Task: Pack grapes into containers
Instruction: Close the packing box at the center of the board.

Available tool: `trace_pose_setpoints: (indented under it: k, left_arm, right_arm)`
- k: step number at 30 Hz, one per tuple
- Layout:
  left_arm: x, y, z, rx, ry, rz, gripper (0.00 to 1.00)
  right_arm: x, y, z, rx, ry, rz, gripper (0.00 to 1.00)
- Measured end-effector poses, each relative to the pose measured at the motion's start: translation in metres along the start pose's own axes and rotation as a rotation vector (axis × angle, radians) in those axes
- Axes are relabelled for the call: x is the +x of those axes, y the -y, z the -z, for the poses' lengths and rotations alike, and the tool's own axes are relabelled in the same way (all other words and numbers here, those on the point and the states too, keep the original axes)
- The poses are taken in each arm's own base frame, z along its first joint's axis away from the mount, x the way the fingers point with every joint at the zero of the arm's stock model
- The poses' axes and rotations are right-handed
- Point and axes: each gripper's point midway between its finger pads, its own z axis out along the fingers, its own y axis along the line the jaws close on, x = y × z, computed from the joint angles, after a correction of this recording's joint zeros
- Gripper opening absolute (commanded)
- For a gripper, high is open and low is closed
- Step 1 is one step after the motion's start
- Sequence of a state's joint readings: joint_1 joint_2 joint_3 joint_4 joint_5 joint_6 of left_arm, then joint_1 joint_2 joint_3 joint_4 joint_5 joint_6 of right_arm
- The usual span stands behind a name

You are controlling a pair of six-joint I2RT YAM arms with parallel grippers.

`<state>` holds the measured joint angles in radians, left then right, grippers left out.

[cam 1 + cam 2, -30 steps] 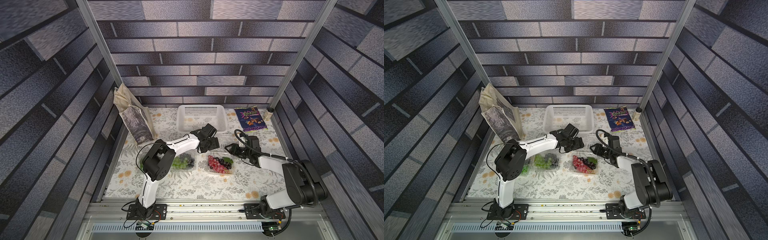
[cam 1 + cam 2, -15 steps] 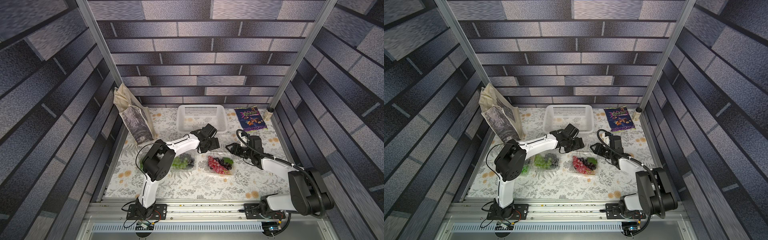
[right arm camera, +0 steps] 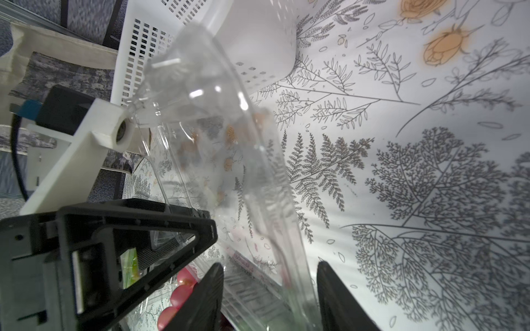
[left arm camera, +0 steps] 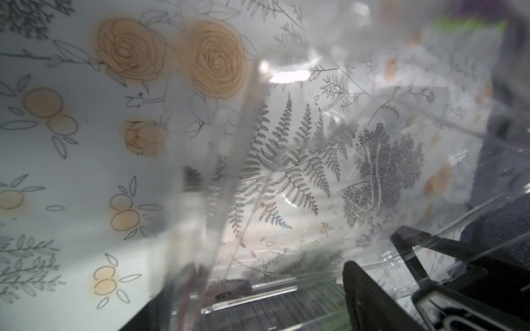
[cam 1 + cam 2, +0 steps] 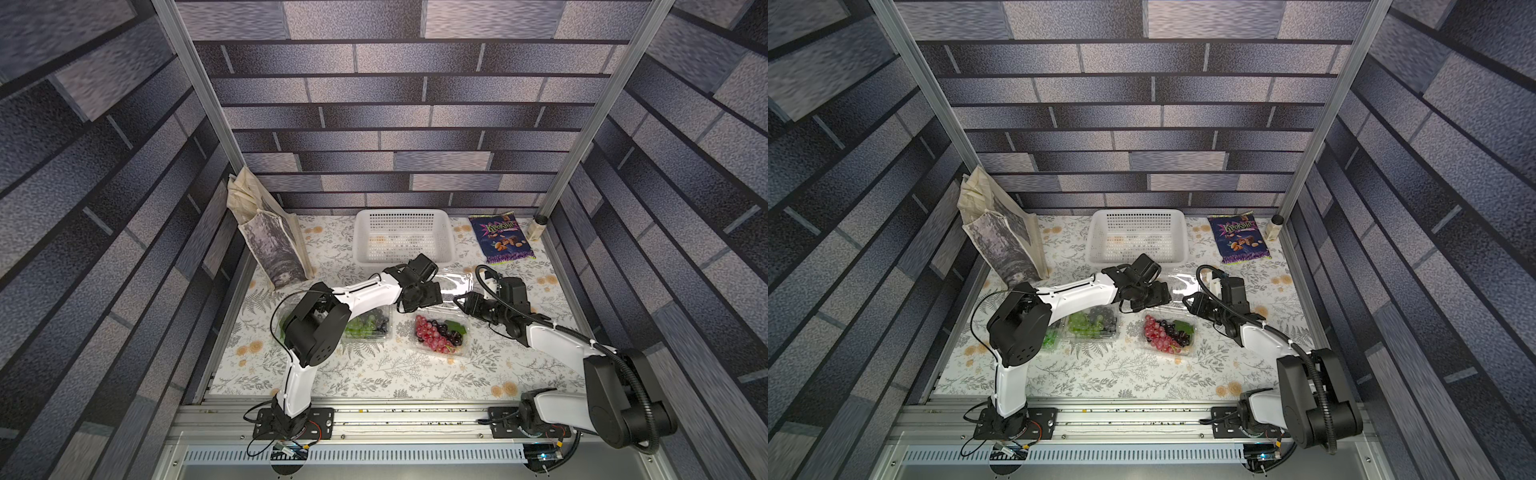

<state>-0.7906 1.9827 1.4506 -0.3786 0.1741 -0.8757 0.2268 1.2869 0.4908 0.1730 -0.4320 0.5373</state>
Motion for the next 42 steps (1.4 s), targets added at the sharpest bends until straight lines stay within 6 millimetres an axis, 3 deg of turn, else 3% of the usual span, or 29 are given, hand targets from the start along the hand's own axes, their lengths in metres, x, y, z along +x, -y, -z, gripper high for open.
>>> trace_pose_setpoints:
  k: [16, 24, 42]
  left_arm:
    - [-0.037, 0.000, 0.019, 0.018, 0.079, 0.031, 0.82]
    - [-0.053, 0.005, 0.029, 0.034, 0.110, 0.021, 0.87]
    - [-0.081, 0.015, 0.075, 0.074, 0.190, 0.003, 0.90]
  right_arm:
    - [-0.032, -0.022, 0.004, -0.019, 0.040, 0.071, 0.67]
    - [-0.045, -0.034, 0.003, -0.046, 0.048, 0.096, 0.73]
    - [-0.037, -0.056, -0.002, -0.182, -0.035, 0.100, 0.73]
